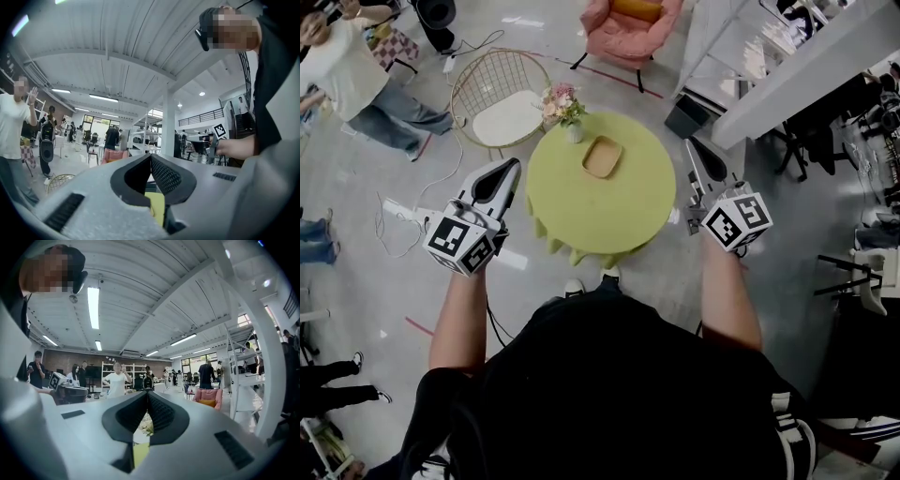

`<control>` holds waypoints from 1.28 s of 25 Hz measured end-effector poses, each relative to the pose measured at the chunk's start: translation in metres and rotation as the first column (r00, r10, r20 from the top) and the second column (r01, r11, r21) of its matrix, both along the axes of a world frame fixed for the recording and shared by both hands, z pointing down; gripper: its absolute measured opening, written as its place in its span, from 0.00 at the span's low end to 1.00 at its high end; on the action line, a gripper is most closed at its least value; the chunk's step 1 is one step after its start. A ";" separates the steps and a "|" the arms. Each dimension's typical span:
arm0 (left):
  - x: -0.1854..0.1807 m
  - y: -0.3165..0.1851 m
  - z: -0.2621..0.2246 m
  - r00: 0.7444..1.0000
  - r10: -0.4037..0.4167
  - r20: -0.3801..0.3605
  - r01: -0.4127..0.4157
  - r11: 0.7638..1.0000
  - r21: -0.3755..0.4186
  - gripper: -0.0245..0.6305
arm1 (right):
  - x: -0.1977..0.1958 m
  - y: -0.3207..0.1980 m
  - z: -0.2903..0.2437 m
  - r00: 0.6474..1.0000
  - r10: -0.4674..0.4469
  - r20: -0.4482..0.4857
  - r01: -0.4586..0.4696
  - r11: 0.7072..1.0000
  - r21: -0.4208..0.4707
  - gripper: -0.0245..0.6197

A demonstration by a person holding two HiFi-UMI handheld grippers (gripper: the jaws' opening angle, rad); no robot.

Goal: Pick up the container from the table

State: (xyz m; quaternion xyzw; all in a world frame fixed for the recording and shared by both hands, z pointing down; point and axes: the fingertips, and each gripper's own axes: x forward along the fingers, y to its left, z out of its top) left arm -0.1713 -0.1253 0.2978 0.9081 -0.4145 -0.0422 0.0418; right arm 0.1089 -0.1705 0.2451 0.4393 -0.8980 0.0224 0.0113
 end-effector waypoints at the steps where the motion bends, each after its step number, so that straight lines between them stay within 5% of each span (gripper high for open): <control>1: 0.002 -0.001 -0.001 1.000 0.001 0.003 -0.001 1.000 0.003 0.06 | 0.002 -0.001 0.000 1.000 0.001 0.002 -0.001 1.000 0.001 0.05; 32: 0.071 -0.038 -0.002 0.997 -0.008 0.075 0.008 1.000 -0.002 0.06 | 0.051 -0.058 0.027 0.998 -0.061 0.015 0.062 0.997 -0.038 0.05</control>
